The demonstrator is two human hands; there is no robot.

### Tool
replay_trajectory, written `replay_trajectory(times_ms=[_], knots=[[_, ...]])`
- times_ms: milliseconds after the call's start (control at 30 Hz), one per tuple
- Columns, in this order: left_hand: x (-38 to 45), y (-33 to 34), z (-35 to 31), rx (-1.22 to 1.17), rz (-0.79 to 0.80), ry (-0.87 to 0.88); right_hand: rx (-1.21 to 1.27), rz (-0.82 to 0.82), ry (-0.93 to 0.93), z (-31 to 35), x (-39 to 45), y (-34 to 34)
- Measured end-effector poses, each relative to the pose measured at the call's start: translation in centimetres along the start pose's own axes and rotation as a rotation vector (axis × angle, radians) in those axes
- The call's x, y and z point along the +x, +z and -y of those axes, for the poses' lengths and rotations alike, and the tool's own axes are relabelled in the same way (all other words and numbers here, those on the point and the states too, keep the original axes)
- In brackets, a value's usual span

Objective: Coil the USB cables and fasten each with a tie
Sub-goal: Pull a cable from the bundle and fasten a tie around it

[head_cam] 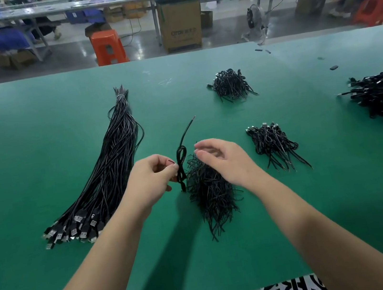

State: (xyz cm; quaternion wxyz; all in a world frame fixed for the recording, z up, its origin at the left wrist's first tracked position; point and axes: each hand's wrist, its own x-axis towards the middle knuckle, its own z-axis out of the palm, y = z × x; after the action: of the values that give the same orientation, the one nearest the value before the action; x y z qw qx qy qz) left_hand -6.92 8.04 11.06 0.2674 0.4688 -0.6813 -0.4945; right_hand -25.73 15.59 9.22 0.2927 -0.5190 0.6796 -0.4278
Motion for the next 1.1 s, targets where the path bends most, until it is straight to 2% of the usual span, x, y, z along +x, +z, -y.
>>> replay_trajectory(times_ms=[167,267,333,400,467,567,600,667,767,867,1000,1100], knots=[[-0.6,1.5,-0.6,-0.096,0.061,0.063,0.256,0.008,0.007,0.5,0.1,1.6],[-0.7,1.5,-0.6,0.053,0.034,0.176,0.307,0.023,0.02,0.7,0.1,1.8],[-0.8,1.4,-0.4,0.304,-0.027,0.384,0.287,0.032,0.044,0.7,0.2,1.7],[-1.0,1.2,-0.3,0.56,-0.082,0.679,0.257,0.04,0.098,1.0,0.3,1.6],[-1.0,1.1,-0.1,0.755,-0.1,0.922,0.319,0.077,0.163,1.3,0.3,1.5],[-1.1,1.0,0.2,0.846,-0.106,1.052,0.413,0.179,0.226,1.5,-0.1,1.4],[-1.2,0.9,0.3,0.82,-0.09,1.036,0.448,0.208,0.231,1.4,-0.2,1.3],[-1.6,0.8,0.4,0.651,-0.05,0.893,0.56,0.23,0.235,1.1,-0.2,1.0],[-1.4,0.8,0.2,0.294,-0.083,0.506,0.777,0.273,0.178,0.6,-0.2,0.7],[-0.8,1.0,-0.3,0.006,-0.05,0.205,0.757,0.325,0.076,0.3,-0.3,0.9],[-0.7,1.1,-0.3,-0.088,0.008,0.117,0.58,0.198,0.029,0.4,-0.3,1.4],[-0.8,1.0,-0.1,0.032,-0.007,0.205,0.458,0.113,0.052,0.3,-0.2,1.6]])
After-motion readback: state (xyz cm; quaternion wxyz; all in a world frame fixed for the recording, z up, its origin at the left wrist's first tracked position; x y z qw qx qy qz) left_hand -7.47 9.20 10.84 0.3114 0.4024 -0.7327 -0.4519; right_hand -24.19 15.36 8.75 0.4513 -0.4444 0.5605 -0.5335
